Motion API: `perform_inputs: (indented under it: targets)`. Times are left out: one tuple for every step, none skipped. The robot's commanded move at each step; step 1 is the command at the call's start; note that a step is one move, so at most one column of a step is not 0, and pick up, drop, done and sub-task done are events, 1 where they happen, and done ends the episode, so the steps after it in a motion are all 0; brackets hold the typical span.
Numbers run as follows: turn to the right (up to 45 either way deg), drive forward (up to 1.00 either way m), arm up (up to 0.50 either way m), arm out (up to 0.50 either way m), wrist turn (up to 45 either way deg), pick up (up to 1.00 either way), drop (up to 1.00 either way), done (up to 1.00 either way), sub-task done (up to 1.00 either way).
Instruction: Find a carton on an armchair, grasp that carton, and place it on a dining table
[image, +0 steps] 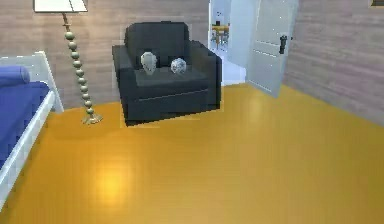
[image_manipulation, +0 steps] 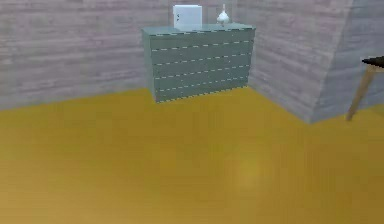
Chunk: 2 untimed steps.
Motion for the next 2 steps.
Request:
perform_inputs:
  targets:
    - [0.0,0.75,0.00,0.00,0.0,0.00,0.00,0.00,0.00]
    - [15.0,0.00,0.00,0.00,0.0,0.00,0.00,0.00,0.00]
